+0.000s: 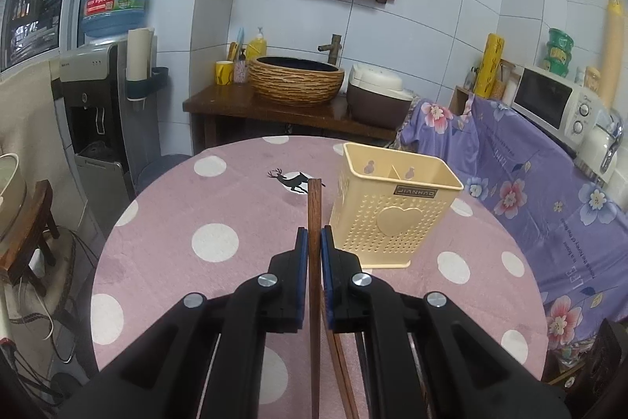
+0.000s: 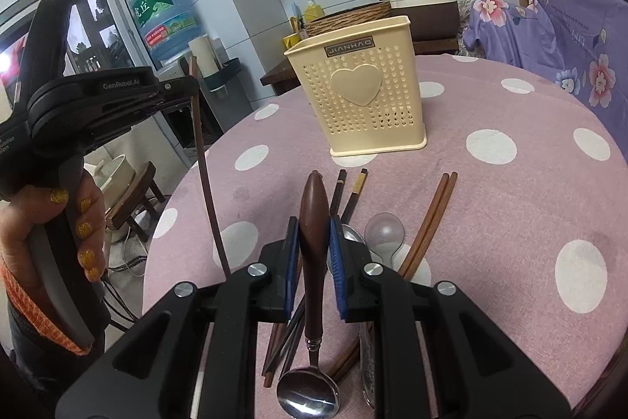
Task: Organize utensils
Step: 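Lift the chopstick and spoon with both tools and carry them over the basket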
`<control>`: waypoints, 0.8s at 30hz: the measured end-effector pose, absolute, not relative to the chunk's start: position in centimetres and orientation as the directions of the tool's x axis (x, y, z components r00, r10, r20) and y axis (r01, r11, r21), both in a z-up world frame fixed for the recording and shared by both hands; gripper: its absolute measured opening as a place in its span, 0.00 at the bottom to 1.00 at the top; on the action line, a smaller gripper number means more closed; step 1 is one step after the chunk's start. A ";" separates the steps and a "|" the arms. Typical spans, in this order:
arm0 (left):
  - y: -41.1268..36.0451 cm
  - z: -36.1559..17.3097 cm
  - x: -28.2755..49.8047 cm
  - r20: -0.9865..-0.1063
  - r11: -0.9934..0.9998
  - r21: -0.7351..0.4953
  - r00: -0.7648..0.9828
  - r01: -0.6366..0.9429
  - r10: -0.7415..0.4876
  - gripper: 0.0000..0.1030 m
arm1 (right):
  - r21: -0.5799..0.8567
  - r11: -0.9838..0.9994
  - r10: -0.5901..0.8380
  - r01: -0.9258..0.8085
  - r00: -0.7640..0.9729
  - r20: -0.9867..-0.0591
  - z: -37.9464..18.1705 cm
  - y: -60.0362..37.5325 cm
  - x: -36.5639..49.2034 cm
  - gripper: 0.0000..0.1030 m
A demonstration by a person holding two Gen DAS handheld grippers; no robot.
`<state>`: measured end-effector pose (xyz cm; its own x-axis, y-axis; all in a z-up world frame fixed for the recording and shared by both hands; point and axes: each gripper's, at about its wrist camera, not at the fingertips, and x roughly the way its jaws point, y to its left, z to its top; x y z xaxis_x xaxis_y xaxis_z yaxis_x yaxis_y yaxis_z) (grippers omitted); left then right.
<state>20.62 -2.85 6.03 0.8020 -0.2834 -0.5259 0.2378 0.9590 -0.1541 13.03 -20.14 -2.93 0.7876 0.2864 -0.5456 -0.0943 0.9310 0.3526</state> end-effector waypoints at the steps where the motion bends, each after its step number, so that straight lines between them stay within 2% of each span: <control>1: -2.8 6.0 20.5 -0.523 0.960 -0.156 0.805 0.233 -0.281 0.08 | 0.352 0.931 0.288 -0.098 0.789 -0.543 -2.9 -20.1 12.9 0.16; 24: -1.4 10.2 22.1 -0.460 0.949 -0.199 0.832 0.244 -0.311 0.08 | 0.331 0.930 0.314 -0.163 0.821 -0.478 1.9 -20.4 14.5 0.16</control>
